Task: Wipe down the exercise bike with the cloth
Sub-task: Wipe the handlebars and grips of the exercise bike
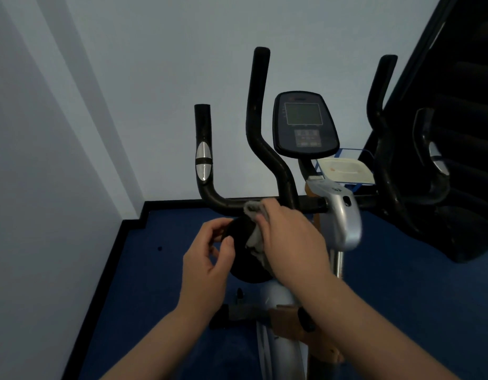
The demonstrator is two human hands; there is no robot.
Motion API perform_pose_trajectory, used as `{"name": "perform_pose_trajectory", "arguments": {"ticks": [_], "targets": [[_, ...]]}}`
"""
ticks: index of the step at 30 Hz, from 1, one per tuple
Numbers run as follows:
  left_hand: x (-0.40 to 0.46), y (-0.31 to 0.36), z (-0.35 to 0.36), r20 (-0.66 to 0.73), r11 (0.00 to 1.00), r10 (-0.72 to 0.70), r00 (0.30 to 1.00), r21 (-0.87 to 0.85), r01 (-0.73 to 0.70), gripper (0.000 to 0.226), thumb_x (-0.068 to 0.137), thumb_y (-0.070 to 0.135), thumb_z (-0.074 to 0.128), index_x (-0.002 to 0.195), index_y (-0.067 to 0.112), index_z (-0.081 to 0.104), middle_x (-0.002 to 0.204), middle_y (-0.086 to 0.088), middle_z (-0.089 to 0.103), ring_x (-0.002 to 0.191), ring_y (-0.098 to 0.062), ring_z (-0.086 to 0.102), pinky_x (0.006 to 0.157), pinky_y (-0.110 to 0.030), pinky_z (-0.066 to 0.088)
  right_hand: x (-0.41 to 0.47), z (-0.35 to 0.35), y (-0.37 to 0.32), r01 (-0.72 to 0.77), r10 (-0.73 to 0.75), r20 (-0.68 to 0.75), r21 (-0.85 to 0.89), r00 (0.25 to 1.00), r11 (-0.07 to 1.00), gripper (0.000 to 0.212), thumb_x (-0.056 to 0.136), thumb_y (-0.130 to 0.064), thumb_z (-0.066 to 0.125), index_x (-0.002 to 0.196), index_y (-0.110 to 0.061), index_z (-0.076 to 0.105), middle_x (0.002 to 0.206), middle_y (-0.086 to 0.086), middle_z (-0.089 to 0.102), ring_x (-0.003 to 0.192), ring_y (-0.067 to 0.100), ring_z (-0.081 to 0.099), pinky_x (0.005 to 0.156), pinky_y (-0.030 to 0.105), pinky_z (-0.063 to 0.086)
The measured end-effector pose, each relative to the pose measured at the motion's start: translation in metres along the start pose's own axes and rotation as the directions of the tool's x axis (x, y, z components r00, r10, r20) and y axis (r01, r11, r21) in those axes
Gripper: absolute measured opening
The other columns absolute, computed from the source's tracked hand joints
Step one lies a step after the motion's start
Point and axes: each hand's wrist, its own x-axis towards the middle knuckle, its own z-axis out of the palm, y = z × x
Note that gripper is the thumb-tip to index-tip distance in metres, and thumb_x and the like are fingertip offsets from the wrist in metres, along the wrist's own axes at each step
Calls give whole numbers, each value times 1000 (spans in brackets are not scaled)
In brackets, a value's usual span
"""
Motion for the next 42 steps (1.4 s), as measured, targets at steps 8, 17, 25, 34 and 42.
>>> {"name": "perform_pose_trajectory", "arguments": {"ticks": [8, 17, 25, 34, 42], "targets": [[1, -2, 0, 0, 999, 22, 1000, 27, -22, 24, 89, 33, 46, 109, 30, 60, 102, 13, 66, 98, -12, 64, 77, -19, 51, 3, 4, 2, 37, -38, -42, -33, 998, 999, 28, 103, -37, 26, 123, -27, 43, 101, -4, 58, 92, 15, 53, 65, 31, 41], [1, -3, 0, 11, 999, 31, 999, 24, -32, 23, 90, 32, 46, 109, 31, 59, 102, 13, 65, 98, -11, 64, 78, -17, 50, -36, 0, 21, 186, -154, -159, 212, 975, 960, 33, 94, -43, 41, 114, -26, 61, 128, -5, 51, 110, 12, 48, 78, 32, 51], [2, -2, -1, 22, 999, 35, 999, 31, -36, 22, 90, 31, 46, 108, 36, 58, 101, 14, 65, 97, -10, 63, 78, -18, 50, -37, -9, 21, 174, -153, -103, 256, 983, 951, 44, 83, -35, 69, 126, -28, 60, 118, -12, 37, 107, 4, 42, 84, 27, 51], [1, -3, -3, 41, 999, 22, 999, 24, -23, 24, 90, 34, 46, 110, 32, 59, 103, 14, 65, 98, -10, 63, 76, -18, 51, -7, -19, 10, 170, -147, -122, 202, 982, 964, 23, 88, -26, 61, 111, -27, 65, 107, -9, 45, 97, 5, 48, 74, 26, 47], [2, -4, -5, 73, 997, 18, 997, -71, -13, 25, 92, 32, 48, 113, 29, 61, 107, 10, 66, 103, -12, 62, 81, -18, 49, -42, -29, 25, 269, -253, -115, 161, 961, 950, 21, 82, -24, 64, 103, -22, 69, 108, -6, 44, 86, 7, 51, 64, 25, 52]]}}
